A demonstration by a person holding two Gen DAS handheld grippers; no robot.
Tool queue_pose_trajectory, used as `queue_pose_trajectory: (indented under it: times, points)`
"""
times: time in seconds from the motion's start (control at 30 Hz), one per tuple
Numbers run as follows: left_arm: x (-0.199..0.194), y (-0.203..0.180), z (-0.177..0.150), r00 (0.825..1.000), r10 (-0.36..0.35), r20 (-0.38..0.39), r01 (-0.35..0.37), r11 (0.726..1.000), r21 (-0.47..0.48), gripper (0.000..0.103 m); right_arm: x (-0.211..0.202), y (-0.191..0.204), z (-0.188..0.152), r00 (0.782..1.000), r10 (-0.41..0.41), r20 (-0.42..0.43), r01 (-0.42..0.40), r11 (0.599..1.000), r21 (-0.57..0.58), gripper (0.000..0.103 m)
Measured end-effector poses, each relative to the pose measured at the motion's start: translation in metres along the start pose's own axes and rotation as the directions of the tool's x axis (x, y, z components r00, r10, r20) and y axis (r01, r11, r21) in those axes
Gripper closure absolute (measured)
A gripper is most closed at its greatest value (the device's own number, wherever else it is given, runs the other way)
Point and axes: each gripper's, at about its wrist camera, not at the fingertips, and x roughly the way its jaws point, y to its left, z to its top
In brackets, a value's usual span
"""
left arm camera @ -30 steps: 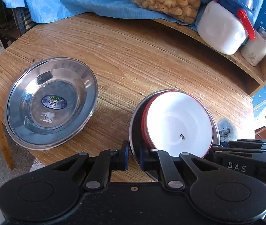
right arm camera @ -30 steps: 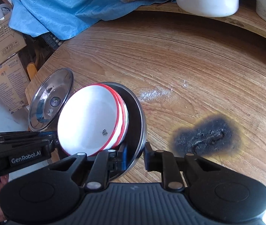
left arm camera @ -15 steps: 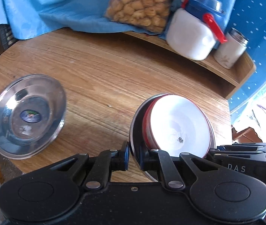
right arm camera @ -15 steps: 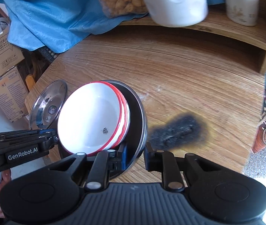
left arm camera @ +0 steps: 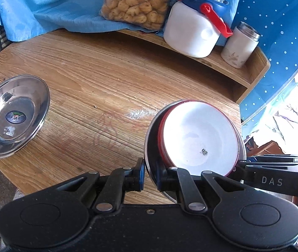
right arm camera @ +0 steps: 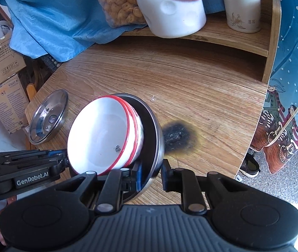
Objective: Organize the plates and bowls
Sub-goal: 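Lift the steel bowl with both grippers and carry it toward the steel plate stack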
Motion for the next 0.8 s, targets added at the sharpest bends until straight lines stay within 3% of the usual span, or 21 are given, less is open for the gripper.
queue_pose_trajectory:
  times: [0.37, 0.8]
  points:
    - [-0.007, 0.004, 0.002, 0.999, 0.007, 0.032, -0.007, 1.0, 0.013, 0.093, 0.0, 0.01, 0.003, 1.0, 0.005, 0.016, -0.005, 1.0, -0.024, 0.083]
    - [-0.013, 0.054, 0.027, 0.999, 0.008, 0.047, -0.008, 1.0, 0.004, 0.092, 0.027, 0.047, 0.025, 1.0, 0.018, 0.025, -0.017, 0.999, -0.036, 0.083]
